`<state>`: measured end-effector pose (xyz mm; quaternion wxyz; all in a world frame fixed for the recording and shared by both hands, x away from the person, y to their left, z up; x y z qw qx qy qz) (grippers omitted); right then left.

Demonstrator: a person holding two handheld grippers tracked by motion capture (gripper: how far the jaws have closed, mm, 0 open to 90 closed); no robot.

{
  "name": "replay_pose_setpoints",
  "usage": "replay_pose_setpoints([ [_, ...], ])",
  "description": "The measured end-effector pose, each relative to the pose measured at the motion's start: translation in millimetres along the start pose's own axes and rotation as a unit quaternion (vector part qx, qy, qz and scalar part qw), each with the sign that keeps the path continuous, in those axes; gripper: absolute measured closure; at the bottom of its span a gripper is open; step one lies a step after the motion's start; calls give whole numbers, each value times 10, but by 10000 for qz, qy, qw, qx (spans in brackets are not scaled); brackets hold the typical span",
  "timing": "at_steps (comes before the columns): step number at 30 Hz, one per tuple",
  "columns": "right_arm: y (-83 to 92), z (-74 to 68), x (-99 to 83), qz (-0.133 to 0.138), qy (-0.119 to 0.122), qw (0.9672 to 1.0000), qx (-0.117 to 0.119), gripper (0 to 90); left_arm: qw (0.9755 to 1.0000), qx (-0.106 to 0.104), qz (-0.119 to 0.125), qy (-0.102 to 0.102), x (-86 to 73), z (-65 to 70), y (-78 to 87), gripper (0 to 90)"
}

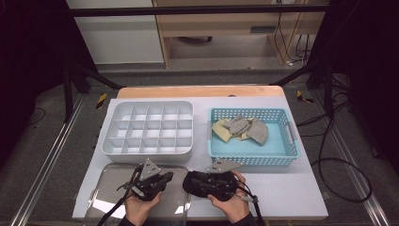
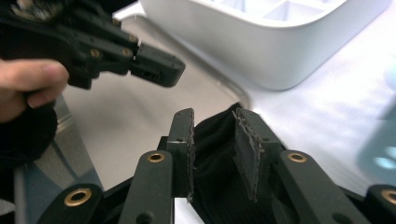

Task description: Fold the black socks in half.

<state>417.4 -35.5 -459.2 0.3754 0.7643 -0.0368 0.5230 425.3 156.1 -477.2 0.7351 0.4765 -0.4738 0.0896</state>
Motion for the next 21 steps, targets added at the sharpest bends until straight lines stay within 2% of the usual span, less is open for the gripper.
replay_pose_setpoints([
  [1,74,54,2,58,-28,9999,-96,706,10000,-5,1,2,1,1,0,884],
  [2,74,54,2,58,-28,9999,-96,706,10000,-19,0,4,1,6,0,884],
  [3,108,109,-44,-18,-26,9997,-238,722,10000,-33,23,16,3,14,1,881],
  [6,117,158,-120,-103,-29,9994,-315,726,9999,-102,46,7,15,42,11,875],
  [8,118,176,-191,-122,-76,9995,-274,722,9999,-141,75,13,24,68,10,870],
  [11,75,130,-261,-129,-96,9998,-144,693,9999,-144,63,1,19,101,-12,855],
  [15,-77,-15,-316,-250,91,9996,65,648,9999,-148,-33,-66,-13,156,-76,824],
  [17,-113,-32,-327,-288,135,9995,57,648,9997,-178,-88,-104,-33,191,-114,823],
  [19,-180,-51,-352,-383,225,9990,35,660,9996,-179,-142,-150,-52,214,-149,820],
  [21,-224,-59,-376,-479,285,9984,-10,733,9995,-193,-187,-180,-68,231,-176,818],
])
Point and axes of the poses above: each handheld gripper's, and its own axes: y roughly backward along the jaws, x roughly out of its top, z roughly to its right, the point moved 5 cm from there along -y, roughly forward along the jaws, and after that the axes turned 2 degrees about y, right-handed, at the moved point
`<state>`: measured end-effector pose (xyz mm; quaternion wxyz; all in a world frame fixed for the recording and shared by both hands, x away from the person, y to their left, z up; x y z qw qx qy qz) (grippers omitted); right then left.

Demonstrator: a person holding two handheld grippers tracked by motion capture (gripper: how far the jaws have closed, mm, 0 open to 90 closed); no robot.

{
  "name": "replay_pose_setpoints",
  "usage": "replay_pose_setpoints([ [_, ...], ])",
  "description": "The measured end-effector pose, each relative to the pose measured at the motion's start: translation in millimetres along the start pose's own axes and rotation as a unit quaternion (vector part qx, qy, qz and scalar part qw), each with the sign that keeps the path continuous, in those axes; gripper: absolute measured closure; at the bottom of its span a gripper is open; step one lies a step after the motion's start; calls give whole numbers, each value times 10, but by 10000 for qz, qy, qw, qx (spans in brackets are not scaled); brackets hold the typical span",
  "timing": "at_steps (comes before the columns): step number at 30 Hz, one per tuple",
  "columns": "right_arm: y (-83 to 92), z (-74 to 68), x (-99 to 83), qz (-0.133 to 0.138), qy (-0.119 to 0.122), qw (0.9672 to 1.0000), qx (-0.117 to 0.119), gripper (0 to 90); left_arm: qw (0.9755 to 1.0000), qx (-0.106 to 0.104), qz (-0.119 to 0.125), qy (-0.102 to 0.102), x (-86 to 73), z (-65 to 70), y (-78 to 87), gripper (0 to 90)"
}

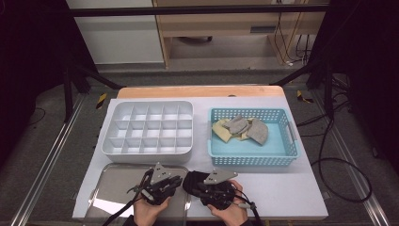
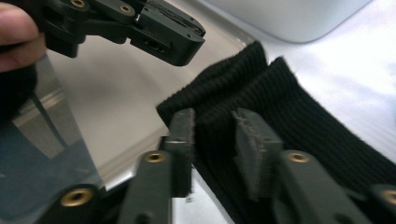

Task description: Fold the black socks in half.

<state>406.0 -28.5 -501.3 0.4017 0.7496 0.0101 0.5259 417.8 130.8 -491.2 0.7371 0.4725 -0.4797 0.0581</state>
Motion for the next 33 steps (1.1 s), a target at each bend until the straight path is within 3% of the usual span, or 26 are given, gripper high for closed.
replay_pose_setpoints([
  [3,-5,1,-2,-3,6,10000,1,850,10000,-11,-37,3,-12,18,-30,817],
  [8,104,20,97,291,44,9996,-32,860,9999,-24,-109,-32,-31,32,-74,821],
  [12,168,-28,234,580,124,9981,169,860,9999,2,-132,-34,-37,24,-87,825],
  [14,84,-83,208,467,203,9980,378,859,9999,55,-117,-35,-26,-3,-69,823],
  [18,-40,-100,99,230,207,9985,443,856,9999,130,35,46,31,-67,11,806],
  [23,-70,-97,54,176,170,9987,441,851,9994,38,269,193,134,-86,79,778],
  [27,-99,-120,37,161,217,9988,415,846,9990,-1,435,129,244,-29,68,710],
  [33,-103,-135,36,195,231,9987,414,843,9995,-62,317,7,335,81,-82,615],
])
Point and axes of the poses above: each handheld gripper's, and its own axes: y roughly backward along the jaws, x roughly out of its top, z roughly to its right, the point moved 5 cm from there along -y, roughly forward along the jaws, and after that the axes turned 2 degrees about y, right-handed, at the moved point
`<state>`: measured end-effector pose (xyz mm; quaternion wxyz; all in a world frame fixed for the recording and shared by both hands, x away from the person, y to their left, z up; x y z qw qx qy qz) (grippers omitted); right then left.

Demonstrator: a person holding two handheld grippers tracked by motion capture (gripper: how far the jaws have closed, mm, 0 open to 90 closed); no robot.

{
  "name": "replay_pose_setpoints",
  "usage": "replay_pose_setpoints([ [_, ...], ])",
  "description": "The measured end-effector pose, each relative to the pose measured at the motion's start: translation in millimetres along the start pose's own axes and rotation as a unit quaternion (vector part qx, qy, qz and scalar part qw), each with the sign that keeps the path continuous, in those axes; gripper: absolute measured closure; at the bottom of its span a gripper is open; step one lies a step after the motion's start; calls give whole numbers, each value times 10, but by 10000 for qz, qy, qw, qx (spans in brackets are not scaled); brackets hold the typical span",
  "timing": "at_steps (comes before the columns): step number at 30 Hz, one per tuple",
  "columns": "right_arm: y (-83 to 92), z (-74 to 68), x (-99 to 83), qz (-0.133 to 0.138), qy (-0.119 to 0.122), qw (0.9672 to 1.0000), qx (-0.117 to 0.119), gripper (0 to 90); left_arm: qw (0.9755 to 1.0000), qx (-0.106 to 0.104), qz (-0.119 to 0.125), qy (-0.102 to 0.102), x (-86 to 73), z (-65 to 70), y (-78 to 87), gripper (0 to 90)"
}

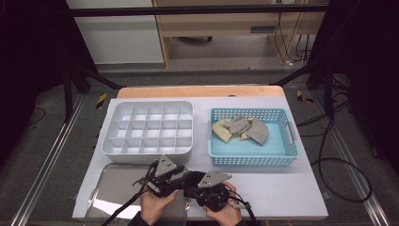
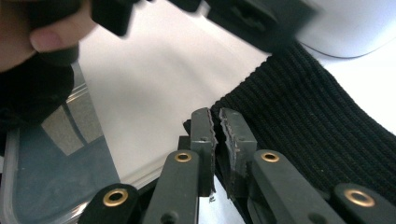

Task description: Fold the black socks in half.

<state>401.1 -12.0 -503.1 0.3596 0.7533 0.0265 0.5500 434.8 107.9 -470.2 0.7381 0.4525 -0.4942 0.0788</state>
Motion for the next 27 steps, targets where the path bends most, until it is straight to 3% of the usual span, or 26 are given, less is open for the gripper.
replay_pose_setpoints([
  [6,57,-23,-9,95,-36,9999,69,824,9993,133,-338,-34,-85,-39,-110,628],
  [10,307,27,36,478,-238,9984,190,832,9991,184,-367,-82,-98,-54,-93,641],
  [13,551,186,50,754,-420,9962,-83,885,9991,167,-377,-80,-104,-60,-91,642],
  [17,657,397,-84,527,-587,9959,-431,900,9991,166,-381,-83,-112,-57,-100,643],
  [19,609,432,-229,272,-580,9969,-463,900,9991,171,-388,-93,-115,-63,-104,643],
  [22,566,439,-320,125,-557,9971,-502,900,9990,192,-385,-110,-123,-67,-112,642],
  [25,493,469,-417,60,-468,9967,-658,900,9989,220,-400,-109,-134,-76,-129,644],
  [27,491,472,-424,122,-495,9967,-634,900,9990,192,-387,-77,-135,-82,-135,644],
])
Point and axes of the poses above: each handheld gripper's, and its own axes: y roughly backward along the jaws, x roughly out of its top, z roughly to its right, the point moved 5 cm from there along -y, roughly forward along the jaws, and after that the axes turned 2 degrees about y, right-handed, at the moved point
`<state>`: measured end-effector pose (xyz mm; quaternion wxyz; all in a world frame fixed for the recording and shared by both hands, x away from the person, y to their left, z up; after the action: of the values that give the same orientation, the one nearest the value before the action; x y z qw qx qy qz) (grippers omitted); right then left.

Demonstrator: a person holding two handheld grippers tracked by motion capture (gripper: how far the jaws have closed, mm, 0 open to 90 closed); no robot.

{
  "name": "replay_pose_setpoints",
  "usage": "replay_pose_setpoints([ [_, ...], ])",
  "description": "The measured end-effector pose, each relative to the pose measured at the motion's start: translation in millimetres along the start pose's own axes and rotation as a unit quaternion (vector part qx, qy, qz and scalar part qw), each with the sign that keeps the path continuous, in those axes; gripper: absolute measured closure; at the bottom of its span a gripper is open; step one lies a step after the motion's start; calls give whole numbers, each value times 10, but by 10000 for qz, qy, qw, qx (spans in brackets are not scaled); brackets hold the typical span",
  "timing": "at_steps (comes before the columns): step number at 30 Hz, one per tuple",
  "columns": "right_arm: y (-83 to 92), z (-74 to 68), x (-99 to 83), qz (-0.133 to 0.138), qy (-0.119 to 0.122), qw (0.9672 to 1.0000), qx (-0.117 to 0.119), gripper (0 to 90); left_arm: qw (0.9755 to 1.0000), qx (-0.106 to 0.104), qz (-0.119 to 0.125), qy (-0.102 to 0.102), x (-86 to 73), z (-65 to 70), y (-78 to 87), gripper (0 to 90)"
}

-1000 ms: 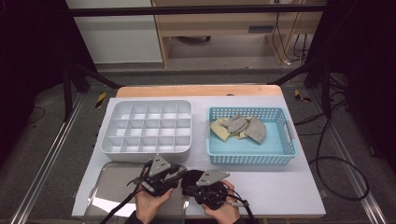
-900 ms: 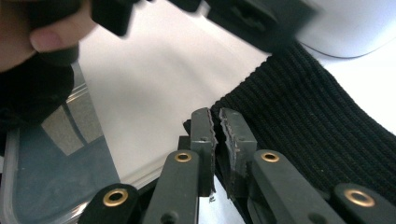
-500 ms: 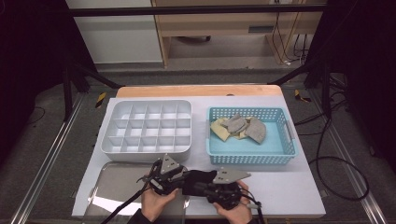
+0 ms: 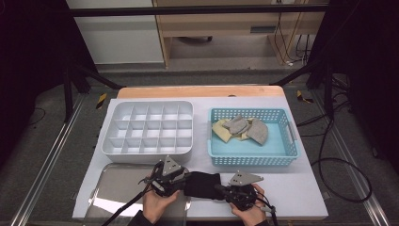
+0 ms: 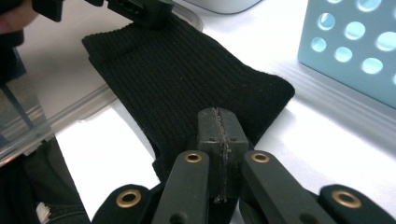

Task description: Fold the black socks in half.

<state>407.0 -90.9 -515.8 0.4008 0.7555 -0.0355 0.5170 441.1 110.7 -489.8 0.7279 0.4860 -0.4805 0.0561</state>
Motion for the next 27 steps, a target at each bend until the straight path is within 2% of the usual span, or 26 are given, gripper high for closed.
replay_pose_setpoints([
  [2,12,-6,37,-10,33,10000,0,900,10000,16,1,-18,0,0,3,645],
  [3,19,-7,71,40,27,10000,10,900,10000,19,1,-19,0,1,5,645],
  [4,26,5,157,202,-18,9998,-2,900,10000,19,0,-23,0,2,6,646],
  [5,26,5,157,202,-18,9998,-2,900,10000,11,-1,-23,0,2,6,646],
  [7,-6,44,222,267,15,9994,-212,900,10000,-5,-2,-20,1,0,4,646],
  [8,-76,103,228,179,-15,9990,-415,900,10000,-13,-3,-14,1,-1,3,646],
  [9,-76,103,228,179,-15,9990,-415,900,10000,-10,-2,-20,1,-2,4,646],
  [11,-153,122,189,-55,-7,9988,-486,900,10000,-16,-1,-28,1,0,4,644],
  [12,-170,118,175,-67,17,9987,-496,900,10000,-26,-3,-17,2,0,7,643],
  [14,-132,119,181,31,-21,9989,-469,895,10000,-27,16,-4,8,4,18,631],
  [16,-37,124,208,240,-100,9987,-436,847,10000,-54,35,-4,18,10,50,621],
  [19,128,103,218,399,-208,9984,-343,793,10000,-72,67,-14,16,37,110,605],
  [22,181,54,142,264,-441,9984,-224,665,10000,-51,26,-36,-22,62,139,597],
  [24,161,34,67,107,-423,9987,-280,642,10000,-29,8,-39,-45,56,139,596],
  [26,91,29,-37,-75,-560,9981,-265,625,10000,-21,0,-30,-58,45,138,596],
  [27,91,29,-37,-75,-560,9981,-265,625,10000,-20,-1,-28,-60,40,136,596],
])
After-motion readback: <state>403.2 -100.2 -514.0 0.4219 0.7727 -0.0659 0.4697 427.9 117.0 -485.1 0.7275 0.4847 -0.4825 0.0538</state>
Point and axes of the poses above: each handheld gripper's, and its own axes: y roughly backward along the jaws, x roughly out of its top, z roughly to its right, the point moved 5 cm from there along -y, roughly forward along the jaws, and after that the axes turned 2 degrees about y, right-handed, at the moved point
